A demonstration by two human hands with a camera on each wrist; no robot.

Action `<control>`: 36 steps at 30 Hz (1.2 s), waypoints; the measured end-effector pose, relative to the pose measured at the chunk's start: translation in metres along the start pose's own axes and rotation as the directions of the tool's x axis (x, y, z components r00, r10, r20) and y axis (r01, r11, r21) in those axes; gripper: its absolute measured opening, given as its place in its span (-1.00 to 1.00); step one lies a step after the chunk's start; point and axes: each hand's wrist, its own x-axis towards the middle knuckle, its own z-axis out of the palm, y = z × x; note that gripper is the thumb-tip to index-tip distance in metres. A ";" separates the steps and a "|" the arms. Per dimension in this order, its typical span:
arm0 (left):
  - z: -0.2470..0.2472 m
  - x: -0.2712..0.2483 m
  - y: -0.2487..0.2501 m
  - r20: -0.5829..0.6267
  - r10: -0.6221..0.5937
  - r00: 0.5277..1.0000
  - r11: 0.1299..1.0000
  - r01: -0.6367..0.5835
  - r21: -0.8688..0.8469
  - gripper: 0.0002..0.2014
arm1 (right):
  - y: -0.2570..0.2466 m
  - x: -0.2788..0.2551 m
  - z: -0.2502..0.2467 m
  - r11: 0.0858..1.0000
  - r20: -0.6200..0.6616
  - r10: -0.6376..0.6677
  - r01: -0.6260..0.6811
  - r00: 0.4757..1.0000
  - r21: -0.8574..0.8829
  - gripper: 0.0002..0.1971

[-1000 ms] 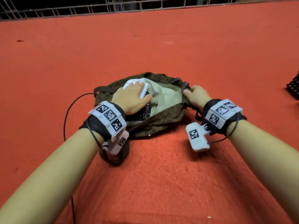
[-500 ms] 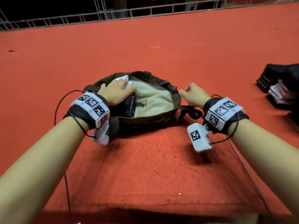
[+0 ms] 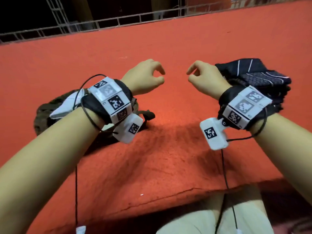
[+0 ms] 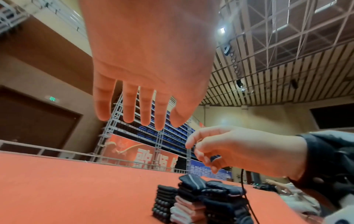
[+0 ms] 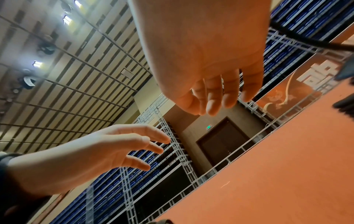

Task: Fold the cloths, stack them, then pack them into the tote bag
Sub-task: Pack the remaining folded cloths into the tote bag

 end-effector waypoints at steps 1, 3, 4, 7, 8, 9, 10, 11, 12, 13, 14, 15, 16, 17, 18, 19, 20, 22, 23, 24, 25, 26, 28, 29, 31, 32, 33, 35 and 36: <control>0.007 0.008 0.015 0.004 0.026 1.000 0.999 -0.026 -0.026 -0.71 | 0.009 -0.002 -0.010 1.000 -0.038 0.004 -0.005 0.999 -0.011 -0.76; 0.021 0.023 0.040 0.027 0.056 0.998 0.995 -0.054 -0.082 -0.72 | 0.028 -0.005 -0.027 0.999 -0.106 0.035 -0.037 0.994 -0.022 -0.75; 0.028 0.031 0.052 0.043 0.064 0.997 0.991 -0.058 -0.118 -0.73 | 0.039 -0.006 -0.034 0.998 -0.135 0.058 -0.060 0.989 -0.014 -0.75; 0.051 0.051 0.081 0.102 0.053 0.993 0.970 -0.027 -0.242 -0.74 | 0.076 -0.004 -0.055 0.988 -0.200 0.152 -0.156 0.968 -0.005 -0.70; 0.059 0.057 0.089 0.128 0.046 0.991 0.960 -0.009 -0.279 -0.74 | 0.088 -0.004 -0.062 0.981 -0.225 0.185 -0.192 0.957 -0.009 -0.67; 0.066 0.062 0.097 0.154 0.037 0.987 0.948 0.014 -0.318 -0.74 | 0.100 -0.004 -0.068 0.975 -0.255 0.212 -0.223 0.944 -0.013 -0.64; 0.073 0.067 0.104 0.185 0.019 0.983 0.933 0.049 -0.356 -0.74 | 0.111 -0.005 -0.074 0.963 -0.279 0.251 -0.268 0.927 -0.026 -0.63; 0.081 0.070 0.112 0.223 -0.005 0.975 0.915 0.095 -0.393 -0.75 | 0.122 -0.004 -0.079 0.949 -0.304 0.284 -0.312 0.909 -0.046 -0.64; 0.087 0.074 0.119 0.270 -0.033 0.962 0.897 0.147 -0.417 -0.75 | 0.133 -0.004 -0.084 0.932 -0.328 0.320 -0.358 0.889 -0.060 -0.66; 0.093 0.078 0.126 0.318 -0.052 0.947 0.886 0.190 -0.422 -0.72 | 0.144 -0.002 -0.089 0.918 -0.352 0.349 -0.392 0.869 -0.055 -0.68; 0.098 0.080 0.133 0.369 -0.065 0.927 0.886 0.224 -0.406 -0.64 | 0.153 0.000 -0.094 0.902 -0.368 0.387 -0.430 0.846 -0.041 -0.68; 0.102 0.082 0.141 0.417 -0.074 0.906 0.890 0.248 -0.382 -0.52 | 0.161 0.001 -0.099 0.886 -0.386 0.417 -0.463 0.823 -0.028 -0.67; 0.106 0.083 0.148 0.470 -0.090 0.878 0.894 0.279 -0.350 -0.39 | 0.169 0.002 -0.103 0.866 -0.390 0.455 -0.500 0.800 -0.015 -0.66; 0.108 0.084 0.156 0.516 -0.105 0.850 0.889 0.312 -0.334 -0.31 | 0.177 0.003 -0.105 0.849 -0.380 0.492 -0.529 0.783 0.009 -0.62; 0.110 0.083 0.164 0.551 -0.108 0.827 0.875 0.343 -0.342 -0.27 | 0.183 0.002 -0.106 0.826 -0.356 0.539 -0.561 0.763 0.048 -0.56; 0.112 0.083 0.172 0.571 -0.098 0.815 0.854 0.363 -0.372 -0.28 | 0.190 0.002 -0.105 0.805 -0.332 0.580 -0.585 0.744 0.097 -0.50; 0.113 0.083 0.179 0.587 -0.088 0.805 0.824 0.390 -0.411 -0.29 | 0.194 0.001 -0.105 0.782 -0.293 0.620 -0.605 0.728 0.154 -0.42; 0.119 0.086 0.189 0.600 -0.088 0.795 0.739 0.456 -0.496 -0.29 | 0.201 -0.002 -0.104 0.723 -0.171 0.683 -0.625 0.710 0.293 -0.31; 0.125 0.091 0.192 0.589 -0.093 0.802 0.684 0.482 -0.548 -0.28 | 0.206 -0.003 -0.103 0.690 -0.097 0.699 -0.632 0.708 0.352 -0.33; 0.132 0.095 0.195 0.569 -0.104 0.816 0.626 0.499 -0.600 -0.28 | 0.209 -0.006 -0.101 0.646 -0.010 0.711 -0.649 0.703 0.402 -0.42; 0.139 0.100 0.196 0.555 -0.127 0.822 0.559 0.521 -0.645 -0.25 | 0.214 -0.008 -0.100 0.596 0.076 0.713 -0.660 0.697 0.457 -0.55; 0.145 0.105 0.197 0.551 -0.149 0.821 0.495 0.544 -0.678 -0.21 | 0.218 -0.009 -0.098 0.554 0.146 0.706 -0.670 0.693 0.494 -0.63; 0.155 0.114 0.198 0.576 -0.167 0.800 0.395 0.590 -0.704 -0.13 | 0.228 -0.008 -0.096 0.528 0.230 0.676 -0.678 0.700 0.512 -0.65; 0.162 0.119 0.198 0.610 -0.168 0.774 0.363 0.624 -0.692 -0.06 | 0.230 -0.007 -0.096 0.518 0.256 0.668 -0.684 0.699 0.514 -0.65; 0.175 0.129 0.194 0.669 -0.130 0.732 0.291 0.673 -0.680 0.13 | 0.235 -0.004 -0.097 0.497 0.295 0.668 -0.705 0.683 0.506 -0.66; 0.181 0.133 0.194 0.677 -0.101 0.729 0.256 0.677 -0.690 0.17 | 0.240 -0.002 -0.098 0.493 0.313 0.667 -0.715 0.676 0.496 -0.66; 0.187 0.135 0.194 0.671 -0.082 0.736 0.227 0.670 -0.707 0.12 | 0.243 -0.002 -0.098 0.490 0.331 0.663 -0.724 0.671 0.486 -0.65; 0.193 0.135 0.196 0.651 -0.067 0.756 0.206 0.648 -0.733 -0.14 | 0.250 -0.002 -0.097 0.483 0.359 0.655 -0.734 0.664 0.477 -0.63; 0.192 0.133 0.199 0.647 -0.055 0.761 0.177 0.645 -0.743 -0.19 | 0.253 -0.003 -0.096 0.479 0.369 0.652 -0.737 0.662 0.477 -0.63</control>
